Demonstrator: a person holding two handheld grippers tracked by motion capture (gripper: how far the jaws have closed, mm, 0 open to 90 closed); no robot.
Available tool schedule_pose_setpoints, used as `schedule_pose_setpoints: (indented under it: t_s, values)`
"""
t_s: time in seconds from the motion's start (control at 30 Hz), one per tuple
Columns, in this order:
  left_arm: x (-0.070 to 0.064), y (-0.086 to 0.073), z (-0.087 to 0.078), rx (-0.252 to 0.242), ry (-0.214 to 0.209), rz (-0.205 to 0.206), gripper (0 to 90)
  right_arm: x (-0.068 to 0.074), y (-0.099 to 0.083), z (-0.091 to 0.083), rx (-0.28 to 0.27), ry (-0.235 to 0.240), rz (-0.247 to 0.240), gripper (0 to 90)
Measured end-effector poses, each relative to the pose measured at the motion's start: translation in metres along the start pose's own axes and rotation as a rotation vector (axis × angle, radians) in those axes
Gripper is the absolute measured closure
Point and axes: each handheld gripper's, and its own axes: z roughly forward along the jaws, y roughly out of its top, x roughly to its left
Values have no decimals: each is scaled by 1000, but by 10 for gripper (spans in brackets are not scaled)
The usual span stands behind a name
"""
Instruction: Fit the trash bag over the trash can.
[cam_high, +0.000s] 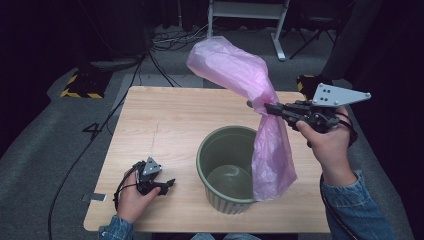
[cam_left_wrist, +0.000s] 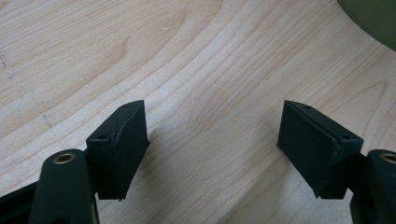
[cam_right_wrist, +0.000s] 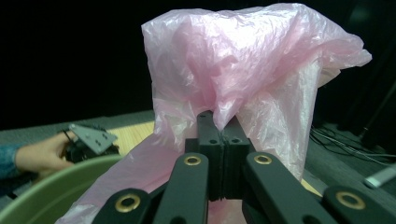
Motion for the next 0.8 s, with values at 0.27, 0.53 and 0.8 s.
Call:
schedule_pose_setpoints:
  t_s: [0.27, 0.53, 0.8]
  values:
    - [0, 1, 1, 3, 1, 4, 219, 6, 7, 23, -54, -8, -33, 897]
    - [-1, 2, 2, 5, 5, 7, 207, 13, -10, 40, -61, 3, -13, 897]
    - [-1, 3, 3, 7, 5, 7, 195, 25, -8, 59, -57, 40, -32, 897]
